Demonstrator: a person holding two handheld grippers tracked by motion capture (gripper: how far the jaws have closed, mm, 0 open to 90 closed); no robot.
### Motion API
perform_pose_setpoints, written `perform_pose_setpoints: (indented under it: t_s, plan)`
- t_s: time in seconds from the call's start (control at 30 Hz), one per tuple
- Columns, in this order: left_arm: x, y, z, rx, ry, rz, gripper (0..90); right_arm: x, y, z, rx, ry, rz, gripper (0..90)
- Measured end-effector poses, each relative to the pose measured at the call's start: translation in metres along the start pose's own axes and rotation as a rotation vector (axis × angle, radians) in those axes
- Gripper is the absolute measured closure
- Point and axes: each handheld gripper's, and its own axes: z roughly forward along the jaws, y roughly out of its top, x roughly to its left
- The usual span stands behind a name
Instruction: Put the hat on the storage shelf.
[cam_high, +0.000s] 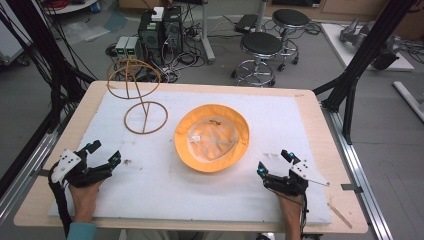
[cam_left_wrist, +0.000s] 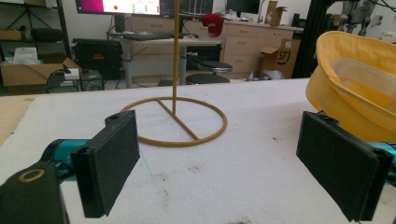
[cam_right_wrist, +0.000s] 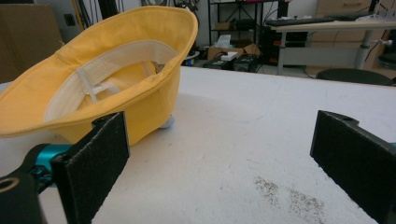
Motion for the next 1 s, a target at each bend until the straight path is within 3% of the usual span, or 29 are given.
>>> perform_pose_setpoints:
  t_s: [1.0]
  plan:
    - [-0.002,0.0004,0.0009,0.011,-0.001,0.025,13.4,0.0036,0.005,0.0014,0.019,0.004,-0.028,3.7]
